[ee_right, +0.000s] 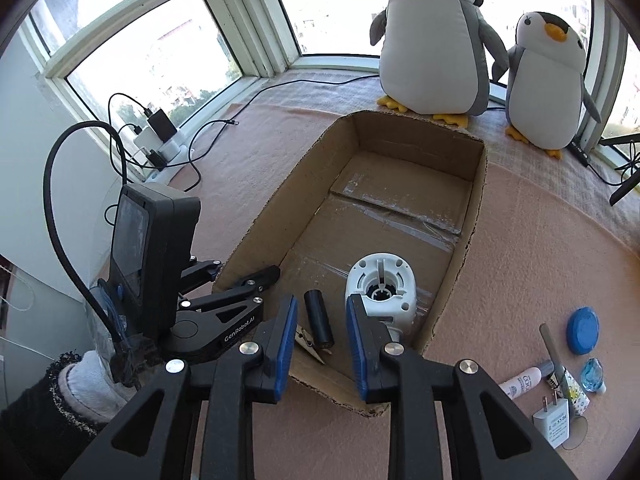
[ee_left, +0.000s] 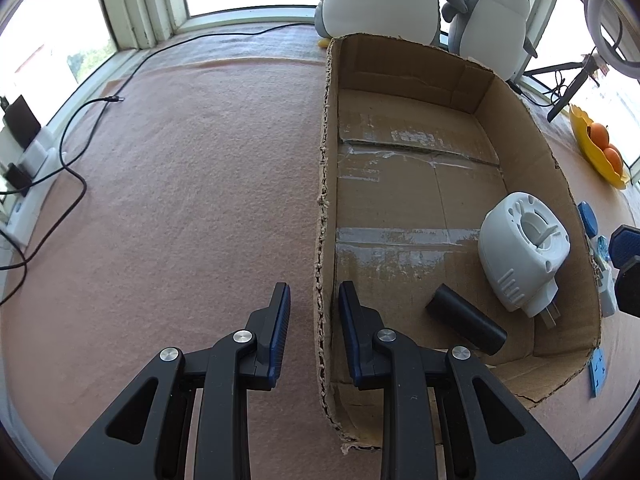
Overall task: Organize rigid objects
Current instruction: 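Carry the black cylinder with the right tool into the box and release, then move the right tool to the blue phone stand and close on it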
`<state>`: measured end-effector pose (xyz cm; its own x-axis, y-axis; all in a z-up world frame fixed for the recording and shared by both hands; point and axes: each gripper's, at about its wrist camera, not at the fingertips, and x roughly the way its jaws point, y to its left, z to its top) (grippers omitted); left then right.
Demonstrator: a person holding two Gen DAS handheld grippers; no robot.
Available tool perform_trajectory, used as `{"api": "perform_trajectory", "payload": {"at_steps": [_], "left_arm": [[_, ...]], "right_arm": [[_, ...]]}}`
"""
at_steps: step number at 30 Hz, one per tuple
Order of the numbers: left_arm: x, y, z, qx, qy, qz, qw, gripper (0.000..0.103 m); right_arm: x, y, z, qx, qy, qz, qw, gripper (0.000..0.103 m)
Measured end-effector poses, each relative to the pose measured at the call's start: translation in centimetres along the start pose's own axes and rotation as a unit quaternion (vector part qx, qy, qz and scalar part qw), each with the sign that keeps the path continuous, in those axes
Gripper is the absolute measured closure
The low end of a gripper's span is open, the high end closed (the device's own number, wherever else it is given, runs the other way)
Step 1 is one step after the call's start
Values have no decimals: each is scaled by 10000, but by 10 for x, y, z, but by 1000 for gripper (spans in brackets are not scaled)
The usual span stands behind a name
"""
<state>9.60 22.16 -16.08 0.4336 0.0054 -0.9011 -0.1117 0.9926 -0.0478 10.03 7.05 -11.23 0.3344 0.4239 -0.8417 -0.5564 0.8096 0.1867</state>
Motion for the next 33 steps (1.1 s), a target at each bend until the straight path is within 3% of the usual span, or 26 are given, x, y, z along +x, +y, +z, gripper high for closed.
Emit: {"api": "perform_trajectory", "payload": {"at_steps": [10,17,21,26,33], "left_arm": [[0,1,1,62,43,-36,10000,80],[0,-6,4,327,114,122,9993,80],[1,-10,5,411,162,230,9988,80],[2,-11,8,518,176,248,9982,80],[2,-5,8,602,184,7,9980,80]], "right_arm": [[-94,-14,-28,414,-554,-436,9967,74],[-180,-6,-73,741,-994,-783,9892,73],[-214,-9,-107,1042,-1107,-875,9845,64],[-216,-24,-146,1312,-1048,-1128,9793,63],[-160,-54,-181,1269,-575,-1486,9790,59]]}}
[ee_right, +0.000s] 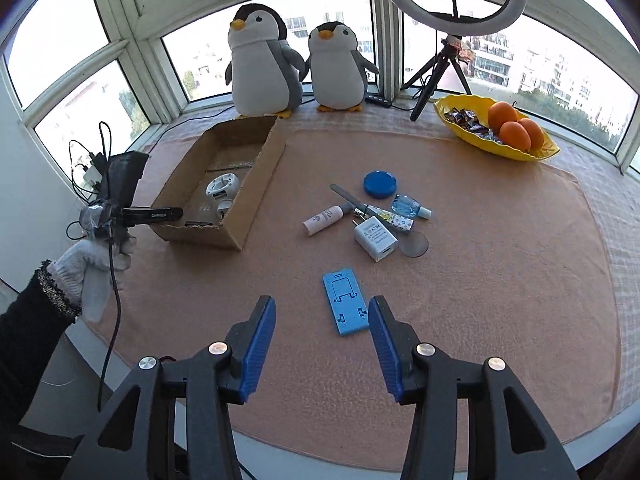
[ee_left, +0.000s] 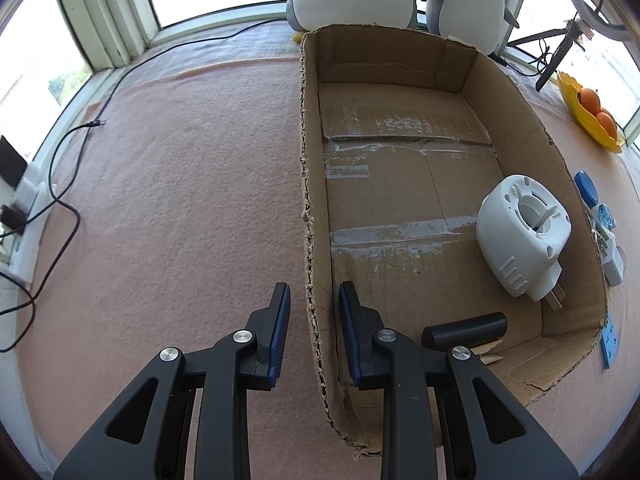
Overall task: Organize rigid objects
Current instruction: 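Move the right tool to the blue phone stand and close on it, then carry the blue phone stand with the right tool into the box and release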
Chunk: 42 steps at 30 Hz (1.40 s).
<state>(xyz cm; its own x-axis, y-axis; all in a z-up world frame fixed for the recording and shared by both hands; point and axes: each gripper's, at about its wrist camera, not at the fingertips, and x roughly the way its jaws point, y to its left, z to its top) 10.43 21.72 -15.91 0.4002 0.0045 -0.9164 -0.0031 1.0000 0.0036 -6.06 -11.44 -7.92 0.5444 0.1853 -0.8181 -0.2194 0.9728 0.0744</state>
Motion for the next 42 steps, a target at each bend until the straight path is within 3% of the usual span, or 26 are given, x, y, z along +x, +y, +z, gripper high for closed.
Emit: {"api": "perform_trajectory", "payload": {"at_steps": [7,18,26,33,37,42], "left_arm": [[-1,-2,-2,234,-23,33,9997,80],[0,4,-1,129,-17,-100,9999,80],[0,5,-1,72,-29,-109,9999,80],[0,8,-2,38,-33,-150,9999,80],[0,9,-1,34,-30,-179,9998,80],[0,11,-2,45,-37,-205,9998,80]], "right_arm": [[65,-2,-8,-342,537,-193,9978,59],[139,-5,3,-900,1432,-275,9852,59],[159,-5,5,-1298,1792,-309,9747,59],[162,-10,5,-1284,1931,-140,9726,59],[160,-12,4,-1272,1943,-121,9726,70],[163,-13,12,-1199,1923,-164,9738,70]]}}
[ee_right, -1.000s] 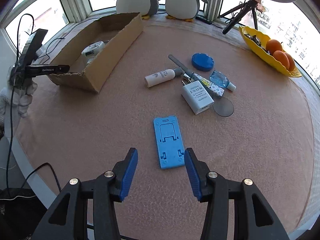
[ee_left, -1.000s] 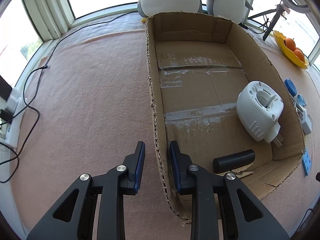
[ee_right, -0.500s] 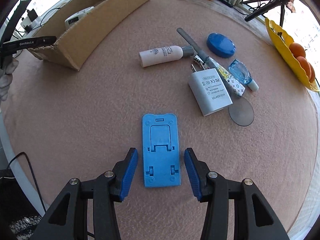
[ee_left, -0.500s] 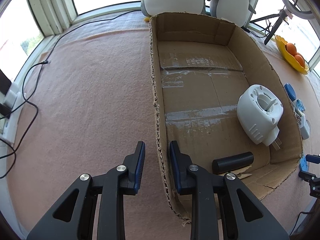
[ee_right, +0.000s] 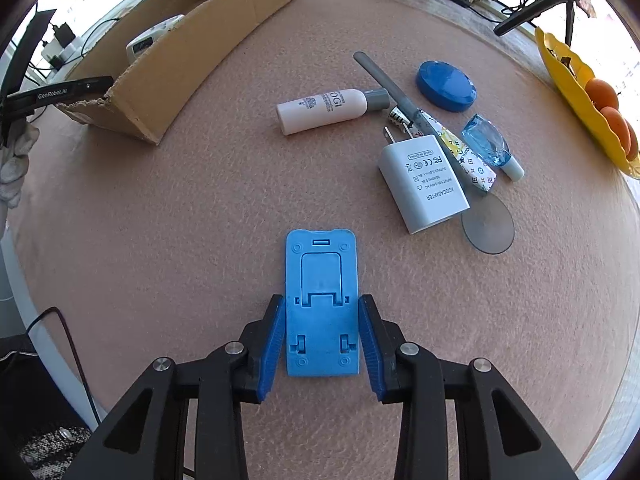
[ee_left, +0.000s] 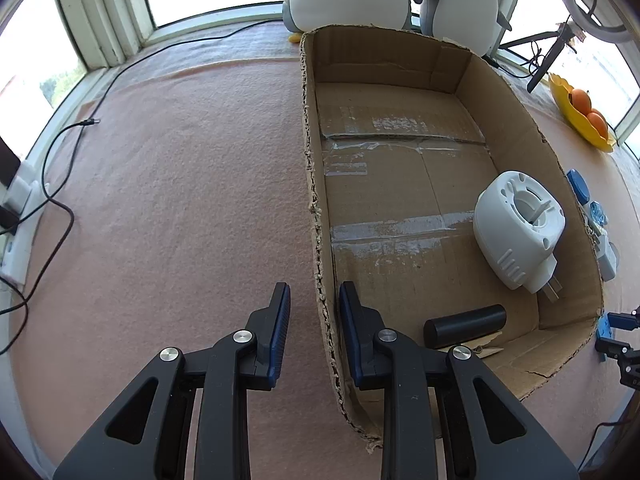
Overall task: Organize rigid objects
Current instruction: 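Carry the blue phone stand with the right tool into the box and release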
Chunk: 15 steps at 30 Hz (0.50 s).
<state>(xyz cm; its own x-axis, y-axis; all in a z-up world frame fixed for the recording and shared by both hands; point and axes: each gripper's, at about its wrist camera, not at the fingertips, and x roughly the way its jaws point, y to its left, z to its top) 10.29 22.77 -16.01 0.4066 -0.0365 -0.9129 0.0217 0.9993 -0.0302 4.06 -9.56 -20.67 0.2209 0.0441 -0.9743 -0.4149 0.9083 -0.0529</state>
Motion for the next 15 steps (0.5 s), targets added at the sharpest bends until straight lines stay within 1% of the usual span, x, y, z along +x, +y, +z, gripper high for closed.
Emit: {"api": "perform_trajectory", "payload": {"at_steps": [4,7,10,12,15], "left_arm": [[0,1,0,-16,-5,-30,10000,80],[0,2,0,-29,-4,-58,10000,80],[1,3,0,-41,-6,-76,10000,80],[1,4,0,-37,-10,-77,10000,80],[1,4,-1,-33,-23,-85,10000,80]], "right_arm": [[-3,-2,6,151,-92,13,9998,70],[-14,-3,7,315,-247,77,9992,70],[-31,1,9,368,-468,160,9981,70],[-44,7,16,382,-666,194,9969,70],[-60,17,28,405,-983,361,9937,70]]}}
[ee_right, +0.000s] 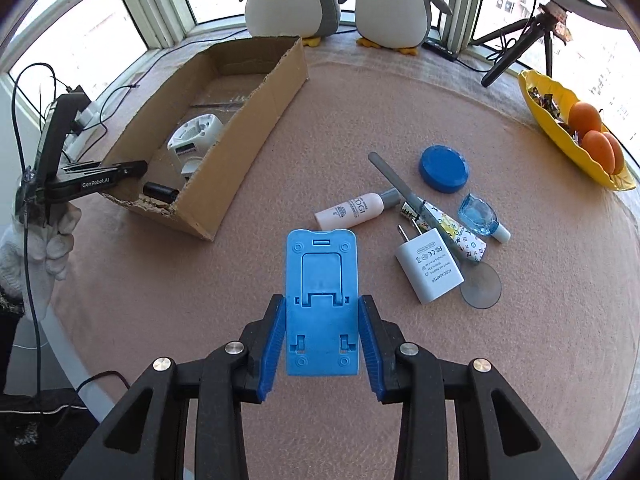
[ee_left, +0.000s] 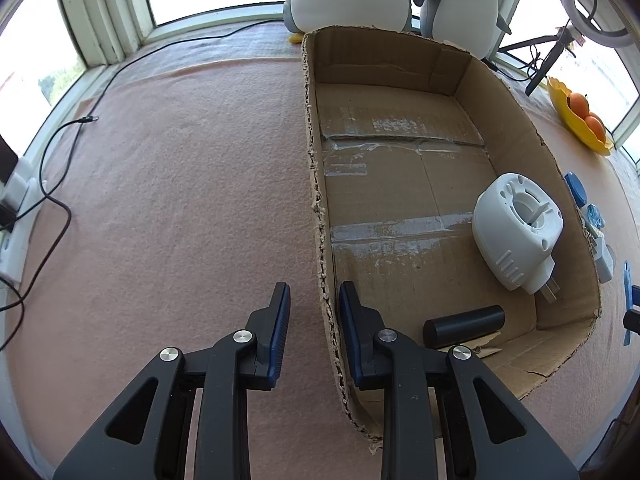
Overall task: Organize rigid objects
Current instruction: 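Carry the blue phone stand with the right tool into the box and release, then move the right tool to the white AC adapter and close on it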
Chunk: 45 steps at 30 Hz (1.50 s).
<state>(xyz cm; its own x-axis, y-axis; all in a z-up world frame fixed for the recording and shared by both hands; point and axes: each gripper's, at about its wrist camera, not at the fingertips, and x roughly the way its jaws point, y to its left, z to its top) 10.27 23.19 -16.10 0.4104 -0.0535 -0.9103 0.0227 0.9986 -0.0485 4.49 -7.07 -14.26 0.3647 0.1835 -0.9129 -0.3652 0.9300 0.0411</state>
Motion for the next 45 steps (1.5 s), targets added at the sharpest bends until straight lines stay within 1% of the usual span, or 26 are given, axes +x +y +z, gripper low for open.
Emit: {"api": "perform_trajectory", "payload": {"at_steps": [6,10,12,17,22,27,33,34,36,37,38,45], "left_arm": [[0,1,-2,-25,-54,-4,10000,80],[-1,3,-3,-86,-73,-32,9999,80],[-1,4,-3,-106,-85,-42,9999,80],[-1,4,-3,-106,-94,-45,9999,80],[-1,5,-4,-126,-119,-64,9998,80],[-1,5,-4,-124,-122,-67,9998,80],[-1,5,-4,-128,-120,-67,9998,80],[-1,5,-4,-128,-120,-66,9998,80],[-1,5,-4,-124,-119,-65,9998,80],[-1,5,-4,-112,-121,-59,9998,80],[-1,4,-4,-94,-123,-48,9999,79],[-1,1,-3,-57,-121,-7,9999,79]], "right_arm": [[-10,35,33,101,-547,505,9972,70],[-7,60,53,33,-733,742,9945,70],[-4,73,62,-34,-798,794,9936,70],[9,96,84,-100,-792,1015,9916,70],[26,116,104,-163,-757,1056,9914,70],[41,125,115,-151,-688,1113,9913,70],[48,129,118,-193,-660,1101,9915,70],[48,129,118,-203,-668,1101,9915,69],[48,130,118,-221,-692,1097,9913,58],[47,129,118,-222,-727,1064,9914,50],[46,128,118,-217,-767,1030,9915,46],[36,117,116,-75,-882,1042,9906,45]]}}
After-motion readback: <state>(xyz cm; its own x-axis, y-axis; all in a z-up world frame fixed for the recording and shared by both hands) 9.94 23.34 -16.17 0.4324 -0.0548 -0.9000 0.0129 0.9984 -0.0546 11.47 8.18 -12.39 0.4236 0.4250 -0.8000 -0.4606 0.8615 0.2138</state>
